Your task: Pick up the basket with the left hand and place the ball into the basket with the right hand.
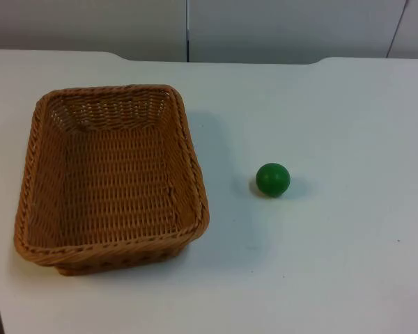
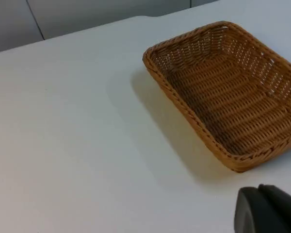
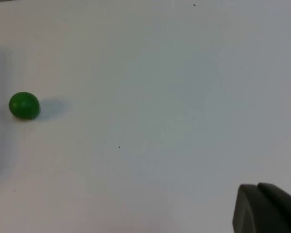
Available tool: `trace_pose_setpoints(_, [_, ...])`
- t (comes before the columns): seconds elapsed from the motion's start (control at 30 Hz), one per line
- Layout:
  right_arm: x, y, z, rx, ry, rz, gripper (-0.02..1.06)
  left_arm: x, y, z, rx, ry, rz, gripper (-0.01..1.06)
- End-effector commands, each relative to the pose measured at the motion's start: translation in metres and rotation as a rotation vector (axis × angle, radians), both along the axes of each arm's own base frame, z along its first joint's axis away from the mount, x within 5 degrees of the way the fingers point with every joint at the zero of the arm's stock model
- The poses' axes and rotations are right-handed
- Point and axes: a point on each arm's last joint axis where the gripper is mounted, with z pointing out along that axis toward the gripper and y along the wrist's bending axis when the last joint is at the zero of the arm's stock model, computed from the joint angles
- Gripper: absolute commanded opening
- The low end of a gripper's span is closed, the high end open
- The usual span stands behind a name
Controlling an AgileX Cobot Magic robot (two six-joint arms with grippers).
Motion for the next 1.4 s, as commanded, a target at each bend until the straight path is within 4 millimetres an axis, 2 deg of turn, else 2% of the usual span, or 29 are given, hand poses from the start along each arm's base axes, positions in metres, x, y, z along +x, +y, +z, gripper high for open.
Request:
trace_pose_setpoints(0.0, [0.0,0.0,-0.002,0.003,0.0,-0.008,0.0,0.0,0.0,0.0,-0.011,-0.009,-0.003,0.0])
trace_pose_setpoints(0.13, [0.0,0.0,-0.002,0.003,0.0,-0.008,0.0,0.002,-0.01,0.016,-0.19,0.067,-0.017,0.0])
trace_pose_setpoints(0.17, [0.0,0.0,-0.002,0.003,0.0,-0.008,0.0,0.002,-0.01,0.016,-0.19,0.067,-0.017,0.0])
trace_pose_setpoints(0.27, [0.0,0.0,-0.002,0.003,0.0,-0.008,0.0,0.028,-0.023,0.037,-0.276,0.187,-0.089,0.0])
trace_pose_setpoints(0.33, [0.0,0.0,-0.002,0.003,0.0,-0.008,0.0,0.058,-0.032,0.039,-0.323,0.305,-0.108,0.0])
trace_pose_setpoints(0.37, [0.0,0.0,-0.002,0.003,0.0,-0.008,0.0,0.058,-0.032,0.039,-0.323,0.305,-0.108,0.0])
trace_pose_setpoints(0.4, [0.0,0.0,-0.002,0.003,0.0,-0.008,0.0,0.072,-0.035,0.037,-0.335,0.359,-0.111,0.0])
trace_pose_setpoints(0.5, [0.0,0.0,-0.002,0.003,0.0,-0.008,0.0,0.121,-0.042,0.019,-0.318,0.518,-0.122,0.0])
trace_pose_setpoints(0.53, [0.0,0.0,-0.002,0.003,0.0,-0.008,0.0,0.121,-0.042,0.019,-0.318,0.518,-0.122,0.0])
trace_pose_setpoints(0.63, [0.0,0.0,-0.002,0.003,0.0,-0.008,0.0,0.166,-0.044,-0.007,-0.294,0.617,-0.076,0.0])
trace_pose_setpoints(0.7, [0.0,0.0,-0.002,0.003,0.0,-0.008,0.0,0.187,-0.047,-0.023,-0.298,0.658,-0.059,0.0])
trace_pose_setpoints(0.73, [0.0,0.0,-0.002,0.003,0.0,-0.008,0.0,0.187,-0.047,-0.023,-0.298,0.658,-0.059,0.0])
trace_pose_setpoints(0.77, [0.0,0.0,-0.002,0.003,0.0,-0.008,0.0,0.2,-0.05,-0.036,-0.301,0.692,-0.064,0.0])
trace_pose_setpoints(0.87, [0.0,0.0,-0.002,0.003,0.0,-0.008,0.0,0.219,-0.052,-0.058,-0.289,0.729,-0.069,0.0])
trace_pose_setpoints(1.17, [0.0,0.0,-0.002,0.005,0.0,-0.007,0.0,0.252,-0.044,-0.087,-0.209,0.638,0.026,0.0])
trace_pose_setpoints(1.23, [0.0,0.0,-0.002,0.005,0.0,-0.007,0.0,0.257,-0.044,-0.091,-0.205,0.641,0.031,0.02])
trace_pose_setpoints(1.37, [0.0,0.0,-0.002,0.005,0.0,-0.007,0.0,0.272,-0.055,-0.096,-0.19,0.669,-0.004,0.17])
